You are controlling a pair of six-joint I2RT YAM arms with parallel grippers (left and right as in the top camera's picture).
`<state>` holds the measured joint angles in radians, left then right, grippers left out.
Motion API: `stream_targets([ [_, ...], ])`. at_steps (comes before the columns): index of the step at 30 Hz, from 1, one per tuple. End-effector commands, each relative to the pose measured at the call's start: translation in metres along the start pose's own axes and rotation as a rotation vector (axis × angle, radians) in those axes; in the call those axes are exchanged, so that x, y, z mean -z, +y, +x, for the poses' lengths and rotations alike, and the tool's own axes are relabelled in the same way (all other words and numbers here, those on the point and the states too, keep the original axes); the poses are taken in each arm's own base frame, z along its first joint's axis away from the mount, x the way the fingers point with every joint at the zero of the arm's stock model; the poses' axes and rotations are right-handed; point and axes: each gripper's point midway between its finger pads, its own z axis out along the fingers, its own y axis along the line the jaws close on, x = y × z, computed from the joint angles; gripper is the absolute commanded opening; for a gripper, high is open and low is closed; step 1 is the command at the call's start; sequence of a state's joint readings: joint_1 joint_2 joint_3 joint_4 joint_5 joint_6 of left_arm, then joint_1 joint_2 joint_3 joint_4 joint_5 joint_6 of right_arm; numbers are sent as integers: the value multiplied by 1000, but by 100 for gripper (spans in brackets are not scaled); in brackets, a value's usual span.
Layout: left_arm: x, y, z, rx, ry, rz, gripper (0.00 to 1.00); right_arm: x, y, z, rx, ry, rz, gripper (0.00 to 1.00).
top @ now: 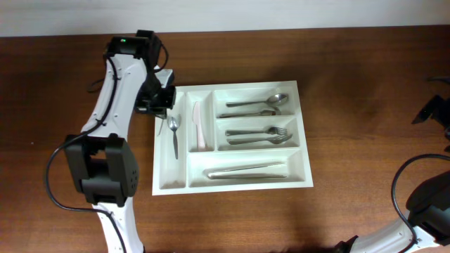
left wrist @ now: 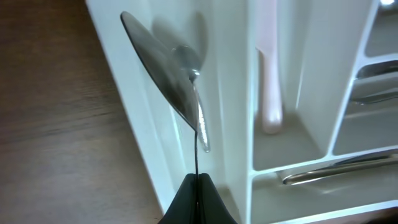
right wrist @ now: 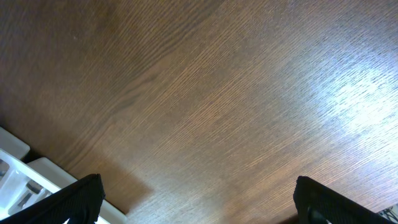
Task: Pack container
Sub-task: 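Carry the second spoon with the left gripper into the leftmost compartment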
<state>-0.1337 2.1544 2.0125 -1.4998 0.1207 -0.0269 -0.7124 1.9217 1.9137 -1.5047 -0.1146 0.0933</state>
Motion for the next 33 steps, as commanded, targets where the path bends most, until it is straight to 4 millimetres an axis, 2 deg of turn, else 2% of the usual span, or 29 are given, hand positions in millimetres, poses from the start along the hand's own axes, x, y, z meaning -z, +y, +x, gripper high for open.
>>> stream_targets([
  [1, 8, -9, 2, 50, -20, 8, 2, -3, 3, 0, 12, 7, -5, 99],
  [12, -12, -10, 4, 80, 1, 6, 4, -3, 3, 0, 12, 7, -5, 99],
  [16, -17, -9, 6, 81, 8, 5, 13, -3, 3, 0, 12, 7, -5, 99],
  [19, -17, -9, 5, 80, 7, 5, 15, -3, 3, 0, 12, 7, -5, 99],
  [26, -16, -9, 2, 77, -8, 7, 34, -3, 3, 0, 12, 7, -5, 99],
  [30, -10, -7, -2, 83, -27, 8, 48, -3, 3, 0, 12, 7, -5, 99],
  [32, -1, -4, -6, 85, -49, 11, 62, -3, 3, 0, 12, 7, -5, 99],
  [33, 5, -2, -9, 82, -64, 12, 73, -3, 3, 0, 12, 7, -5, 99],
])
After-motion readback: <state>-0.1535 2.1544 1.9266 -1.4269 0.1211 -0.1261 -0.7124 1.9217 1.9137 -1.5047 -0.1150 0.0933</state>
